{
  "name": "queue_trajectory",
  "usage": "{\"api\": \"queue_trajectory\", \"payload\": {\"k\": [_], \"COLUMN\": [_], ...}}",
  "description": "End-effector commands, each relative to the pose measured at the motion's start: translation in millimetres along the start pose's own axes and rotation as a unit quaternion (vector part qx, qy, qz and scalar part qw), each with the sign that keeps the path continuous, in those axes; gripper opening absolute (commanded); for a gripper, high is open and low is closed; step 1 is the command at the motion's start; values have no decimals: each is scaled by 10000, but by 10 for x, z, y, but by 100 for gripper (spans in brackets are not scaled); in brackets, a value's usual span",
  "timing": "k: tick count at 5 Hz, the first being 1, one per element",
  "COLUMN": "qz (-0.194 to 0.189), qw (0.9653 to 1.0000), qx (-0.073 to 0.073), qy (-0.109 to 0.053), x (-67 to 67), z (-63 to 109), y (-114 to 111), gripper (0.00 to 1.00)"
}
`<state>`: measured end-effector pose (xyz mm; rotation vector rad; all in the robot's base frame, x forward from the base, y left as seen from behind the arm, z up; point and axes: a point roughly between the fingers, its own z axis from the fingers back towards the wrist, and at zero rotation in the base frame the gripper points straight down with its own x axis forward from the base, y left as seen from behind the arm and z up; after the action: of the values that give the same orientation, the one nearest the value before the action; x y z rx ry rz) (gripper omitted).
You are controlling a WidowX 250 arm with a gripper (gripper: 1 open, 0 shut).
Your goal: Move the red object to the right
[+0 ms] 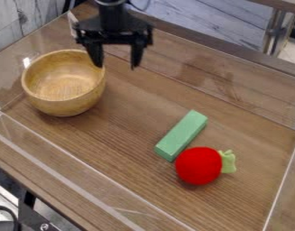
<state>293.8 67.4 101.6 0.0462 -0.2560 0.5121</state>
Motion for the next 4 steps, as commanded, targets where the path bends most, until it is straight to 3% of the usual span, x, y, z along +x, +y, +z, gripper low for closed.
{"api": "queue_trajectory", "payload": {"k": [1, 3, 4], "qz": [-715, -713, -997], "qw": [9971, 9966, 9925], "qx": [-245, -292, -546], "qy": [-27, 300, 452], "x": [-244, -849, -1096], "z": [144, 207, 158], "y": [-179, -520, -725], "gripper": [100, 100, 100]}}
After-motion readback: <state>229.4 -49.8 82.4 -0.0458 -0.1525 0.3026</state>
